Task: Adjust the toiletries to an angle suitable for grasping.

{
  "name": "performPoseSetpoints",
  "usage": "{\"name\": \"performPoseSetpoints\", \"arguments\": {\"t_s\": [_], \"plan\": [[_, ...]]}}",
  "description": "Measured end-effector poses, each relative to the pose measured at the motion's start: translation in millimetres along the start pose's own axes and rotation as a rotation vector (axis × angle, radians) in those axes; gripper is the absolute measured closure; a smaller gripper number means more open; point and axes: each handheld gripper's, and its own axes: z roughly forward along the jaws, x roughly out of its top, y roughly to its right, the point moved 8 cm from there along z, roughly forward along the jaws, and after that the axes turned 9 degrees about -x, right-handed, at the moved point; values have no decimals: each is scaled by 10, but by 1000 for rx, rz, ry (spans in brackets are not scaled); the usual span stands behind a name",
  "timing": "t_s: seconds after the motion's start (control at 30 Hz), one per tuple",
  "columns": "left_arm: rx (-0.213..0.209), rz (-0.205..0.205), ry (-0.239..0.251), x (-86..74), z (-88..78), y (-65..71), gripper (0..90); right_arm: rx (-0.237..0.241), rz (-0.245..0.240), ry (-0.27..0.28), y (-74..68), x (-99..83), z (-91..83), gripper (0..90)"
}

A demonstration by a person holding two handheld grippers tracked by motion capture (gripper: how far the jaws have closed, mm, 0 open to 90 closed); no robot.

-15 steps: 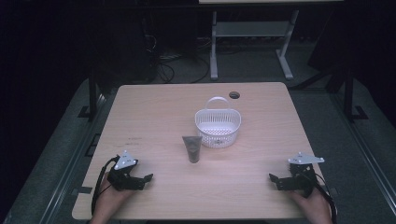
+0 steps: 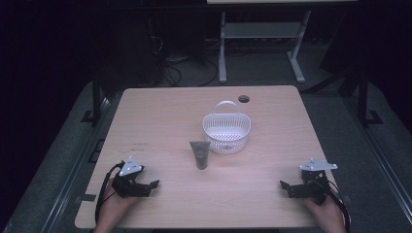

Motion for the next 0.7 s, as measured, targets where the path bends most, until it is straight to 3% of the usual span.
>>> {"name": "performPoseSetpoints", "arguments": {"t_s": [0.27,0.5,0.7], "plan": [[-19,12,11,108,-38,66,281,0,0,0,0,0,0,12],[-71,14,4,147,-55,144,377,0,0,0,0,0,0,12],[-101,13,10,223,-109,172,522,1,-1,-1,1,2,2,12]]}}
